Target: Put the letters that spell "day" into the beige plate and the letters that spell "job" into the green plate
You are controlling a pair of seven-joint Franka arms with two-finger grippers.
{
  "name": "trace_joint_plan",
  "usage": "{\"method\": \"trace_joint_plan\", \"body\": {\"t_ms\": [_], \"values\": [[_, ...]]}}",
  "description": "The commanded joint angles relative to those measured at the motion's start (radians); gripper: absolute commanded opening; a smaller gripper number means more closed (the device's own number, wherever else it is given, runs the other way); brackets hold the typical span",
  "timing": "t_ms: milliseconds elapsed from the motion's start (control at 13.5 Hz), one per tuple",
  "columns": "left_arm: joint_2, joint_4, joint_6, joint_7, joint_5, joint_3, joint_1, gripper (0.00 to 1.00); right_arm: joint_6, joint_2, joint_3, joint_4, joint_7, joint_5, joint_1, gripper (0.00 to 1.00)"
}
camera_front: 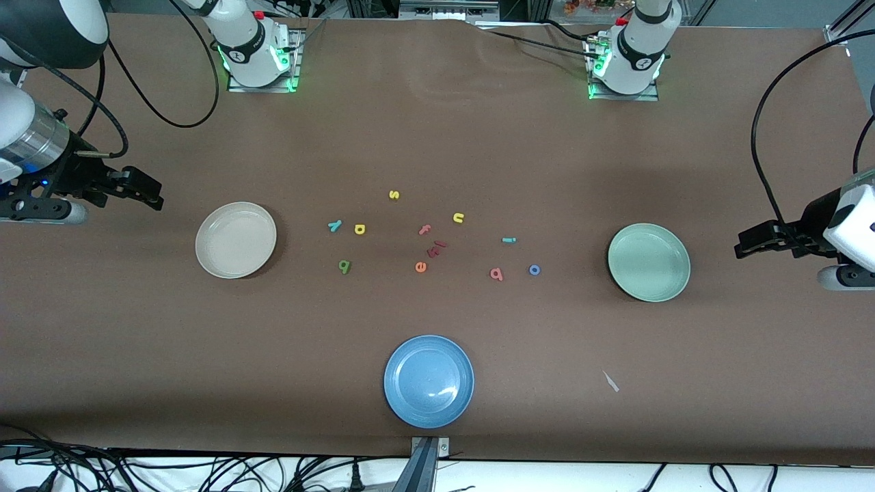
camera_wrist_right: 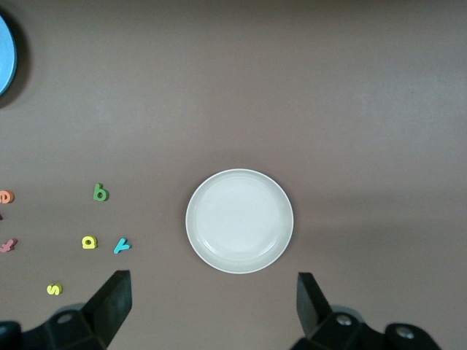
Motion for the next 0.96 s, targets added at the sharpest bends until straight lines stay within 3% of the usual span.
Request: {"method": "trace_joint_plan", "body": {"t_ms": [0,890], "values": [[-0.005,0.005,0.001,-0.002,0.023,0.002,-0.004,1.00,-0.005,-0.006,-0.001,-0.004,-0.003,-0.002,0.000,1.00],[0.014,0.005,0.002,0.006,0.023,0.004,-0.004,1.00,-0.010,-0.006,-0.001,-0.004,-0.003,-0.002,0.000,1.00]]}}
